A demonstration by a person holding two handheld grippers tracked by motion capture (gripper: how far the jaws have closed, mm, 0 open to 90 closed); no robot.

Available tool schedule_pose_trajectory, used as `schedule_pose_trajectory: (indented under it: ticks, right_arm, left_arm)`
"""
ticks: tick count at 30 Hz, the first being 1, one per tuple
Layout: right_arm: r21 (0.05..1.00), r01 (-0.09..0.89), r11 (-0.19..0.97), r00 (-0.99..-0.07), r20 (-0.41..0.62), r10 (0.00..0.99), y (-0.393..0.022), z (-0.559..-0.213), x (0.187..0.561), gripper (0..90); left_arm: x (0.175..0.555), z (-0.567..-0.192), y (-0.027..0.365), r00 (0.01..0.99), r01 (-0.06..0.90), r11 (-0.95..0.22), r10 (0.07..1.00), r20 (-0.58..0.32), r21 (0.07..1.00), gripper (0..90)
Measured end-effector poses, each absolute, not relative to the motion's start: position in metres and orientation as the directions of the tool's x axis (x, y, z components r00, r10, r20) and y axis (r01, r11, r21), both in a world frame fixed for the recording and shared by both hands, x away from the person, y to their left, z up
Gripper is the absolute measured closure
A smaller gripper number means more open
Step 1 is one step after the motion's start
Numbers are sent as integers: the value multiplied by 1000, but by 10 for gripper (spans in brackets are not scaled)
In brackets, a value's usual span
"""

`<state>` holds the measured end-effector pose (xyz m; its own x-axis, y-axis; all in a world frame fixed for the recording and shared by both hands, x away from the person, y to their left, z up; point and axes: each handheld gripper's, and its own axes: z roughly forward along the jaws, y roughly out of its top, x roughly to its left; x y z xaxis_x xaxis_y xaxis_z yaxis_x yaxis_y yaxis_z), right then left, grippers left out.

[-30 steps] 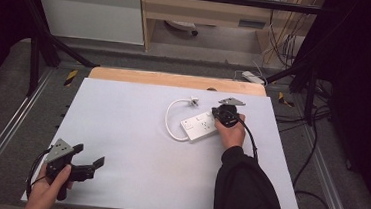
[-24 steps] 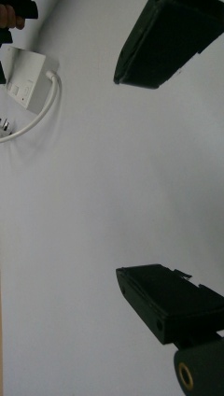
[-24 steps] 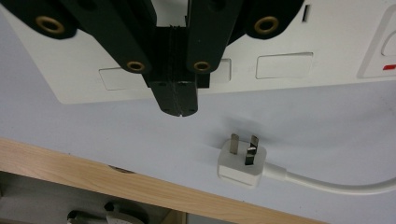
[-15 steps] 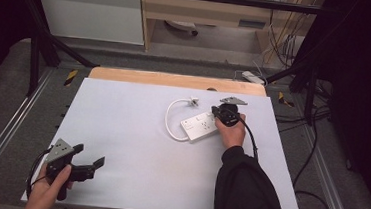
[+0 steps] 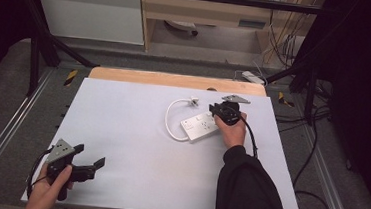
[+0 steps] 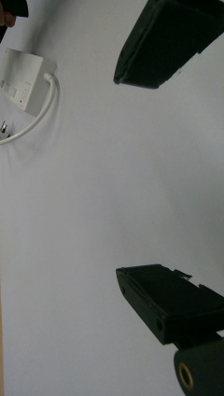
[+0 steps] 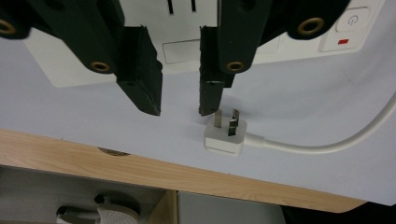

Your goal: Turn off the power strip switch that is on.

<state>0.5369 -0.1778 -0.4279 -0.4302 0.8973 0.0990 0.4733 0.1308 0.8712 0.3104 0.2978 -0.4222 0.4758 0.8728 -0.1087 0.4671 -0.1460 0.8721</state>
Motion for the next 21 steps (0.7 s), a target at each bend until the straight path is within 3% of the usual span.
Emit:
schedule_pose_trajectory:
  ticks: [2,10,12,21]
  right_arm:
    - [875,470,112,-419,110,901,-178,-425,536,590]
    - [879,467,97,-406,116,906,-180,-421,536,425]
    - [877,470,94,-398,116,910,-180,-418,536,323]
    - [877,473,87,-381,114,918,-181,-411,534,149]
  left_arm:
    - [311,-422,298,471,467,-142,875,-110,873,64]
    - [311,-423,298,471,469,-143,875,-110,872,64]
    - [311,-422,298,471,468,-142,875,-110,872,64]
    - [311,-423,297,472,473,-147,875,-109,869,64]
